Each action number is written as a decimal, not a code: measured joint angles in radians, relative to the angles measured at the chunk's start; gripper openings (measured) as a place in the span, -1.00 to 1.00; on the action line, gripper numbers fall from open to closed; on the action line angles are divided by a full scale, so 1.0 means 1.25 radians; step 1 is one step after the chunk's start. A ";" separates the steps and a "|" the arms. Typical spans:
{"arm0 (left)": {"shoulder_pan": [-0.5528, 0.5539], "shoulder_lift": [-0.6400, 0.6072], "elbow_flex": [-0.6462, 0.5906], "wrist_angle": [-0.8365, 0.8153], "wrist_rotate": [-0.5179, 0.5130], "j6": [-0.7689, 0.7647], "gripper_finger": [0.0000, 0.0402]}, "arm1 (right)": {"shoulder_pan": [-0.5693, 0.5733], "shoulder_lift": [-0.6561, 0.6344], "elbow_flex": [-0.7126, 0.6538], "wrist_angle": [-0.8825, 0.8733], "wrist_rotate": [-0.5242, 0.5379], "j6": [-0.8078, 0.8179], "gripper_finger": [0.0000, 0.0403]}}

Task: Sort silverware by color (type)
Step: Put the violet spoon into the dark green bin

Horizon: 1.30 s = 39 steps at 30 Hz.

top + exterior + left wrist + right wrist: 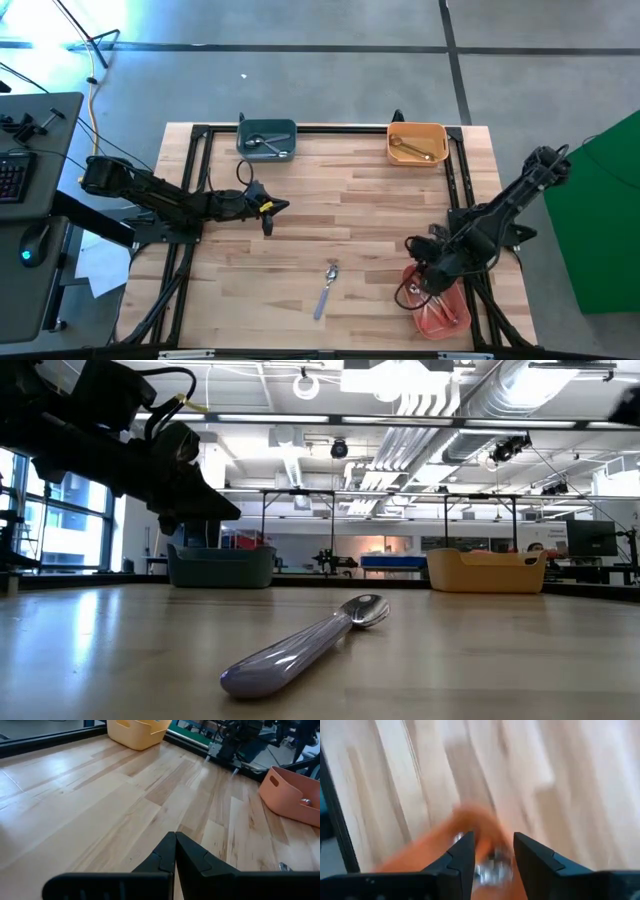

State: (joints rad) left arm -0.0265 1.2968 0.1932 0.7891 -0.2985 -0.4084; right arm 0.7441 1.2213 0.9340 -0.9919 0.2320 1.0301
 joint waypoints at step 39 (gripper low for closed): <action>-0.001 0.001 0.000 -0.047 0.000 0.000 -0.98 | -0.373 0.421 0.027 0.824 -0.045 -0.635 0.23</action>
State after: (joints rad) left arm -0.0273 1.2976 0.1936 0.7300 -0.2986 -0.4087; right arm 0.2781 1.7475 0.9672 0.0378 0.1753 0.2358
